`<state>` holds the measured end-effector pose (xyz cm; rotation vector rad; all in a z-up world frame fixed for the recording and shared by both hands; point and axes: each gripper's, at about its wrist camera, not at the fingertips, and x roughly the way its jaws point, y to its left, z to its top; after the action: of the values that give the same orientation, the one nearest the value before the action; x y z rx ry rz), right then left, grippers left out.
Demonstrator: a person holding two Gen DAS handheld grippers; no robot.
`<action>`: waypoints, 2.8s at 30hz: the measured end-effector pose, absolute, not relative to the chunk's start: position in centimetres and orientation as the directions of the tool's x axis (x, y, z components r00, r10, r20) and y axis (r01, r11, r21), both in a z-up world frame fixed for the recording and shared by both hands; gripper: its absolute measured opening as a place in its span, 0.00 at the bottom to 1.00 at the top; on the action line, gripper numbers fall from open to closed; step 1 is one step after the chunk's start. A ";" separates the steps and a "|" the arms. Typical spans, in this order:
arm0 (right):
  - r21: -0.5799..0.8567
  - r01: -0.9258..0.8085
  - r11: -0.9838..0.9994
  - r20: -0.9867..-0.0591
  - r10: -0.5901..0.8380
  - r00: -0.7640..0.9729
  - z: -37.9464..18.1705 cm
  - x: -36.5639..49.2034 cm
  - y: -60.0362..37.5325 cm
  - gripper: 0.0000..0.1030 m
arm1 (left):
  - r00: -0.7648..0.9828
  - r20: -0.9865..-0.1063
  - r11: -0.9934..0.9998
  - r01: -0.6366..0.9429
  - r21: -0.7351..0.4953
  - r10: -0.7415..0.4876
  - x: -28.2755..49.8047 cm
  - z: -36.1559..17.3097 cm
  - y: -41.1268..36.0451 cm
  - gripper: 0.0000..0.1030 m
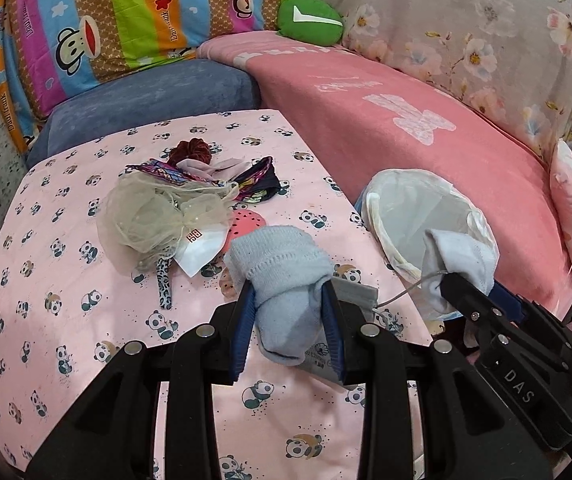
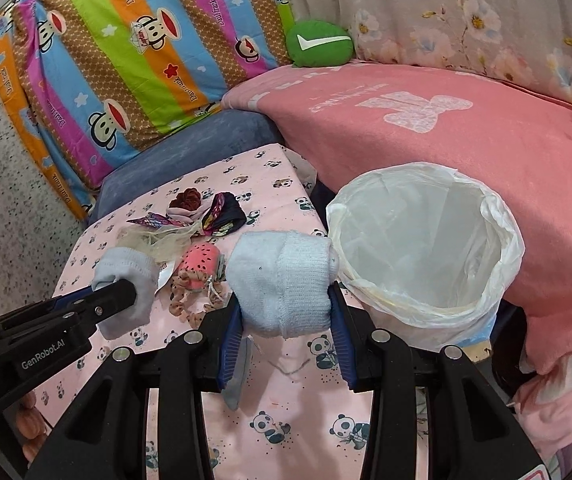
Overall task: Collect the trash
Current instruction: 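Carry both held socks over the white trash bin with both tools, then open both tools to drop the socks into the bin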
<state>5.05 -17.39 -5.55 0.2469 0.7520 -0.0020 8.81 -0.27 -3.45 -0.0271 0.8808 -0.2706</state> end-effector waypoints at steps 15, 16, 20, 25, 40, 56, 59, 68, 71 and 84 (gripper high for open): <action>0.193 0.148 0.970 -0.714 0.036 0.699 -7.6 5.4 -19.0 0.39 | 0.433 -0.827 0.921 0.308 -0.238 -0.359 8.8 -10.1 -4.2 0.30; 0.195 0.153 0.969 -0.718 0.035 0.696 -7.8 5.4 -19.2 0.39 | 0.424 -0.837 0.923 0.312 -0.223 -0.345 8.9 -10.9 -4.9 0.30; 0.200 0.169 0.965 -0.722 0.028 0.692 -8.1 5.1 -20.2 0.39 | 0.409 -0.863 0.932 0.322 -0.168 -0.297 9.3 -13.6 -6.5 0.30; 0.217 0.188 0.958 -0.700 0.019 0.714 -7.2 4.8 -21.7 0.39 | 0.418 -0.866 0.934 0.330 -0.137 -0.274 9.5 -14.1 -6.8 0.30; 0.232 0.240 0.943 -0.654 -0.032 0.756 -5.1 5.2 -24.8 0.39 | 0.480 -0.801 0.912 0.367 -0.185 -0.356 10.3 -8.5 -7.1 0.28; 0.232 0.330 0.915 -0.664 -0.099 0.741 -6.5 7.3 -30.1 0.39 | 0.503 -0.731 0.845 0.499 -0.191 -0.462 14.9 -4.0 -15.5 0.28; 0.231 0.336 0.913 -0.667 -0.103 0.738 -6.8 8.2 -30.7 0.41 | 0.482 -0.730 0.833 0.509 -0.218 -0.485 16.0 -4.1 -16.6 0.31; 0.240 0.363 0.900 -0.655 -0.126 0.745 -6.4 9.5 -31.3 0.64 | 0.546 -0.707 0.870 0.446 -0.208 -0.449 18.4 -3.2 -15.8 0.69; 0.228 0.349 0.909 -0.656 -0.122 0.744 -6.1 9.4 -30.5 0.65 | 0.556 -0.709 0.882 0.421 -0.211 -0.434 18.2 -3.2 -14.5 0.69; 0.211 0.265 0.941 -0.684 -0.051 0.727 -6.3 6.6 -24.7 0.67 | 0.568 -0.745 0.933 0.287 -0.219 -0.350 15.0 -4.6 -6.8 0.71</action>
<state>6.65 -24.75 -6.28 0.3063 0.7387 -0.1772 14.98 -6.80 -4.63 -0.0761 0.8913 -0.3742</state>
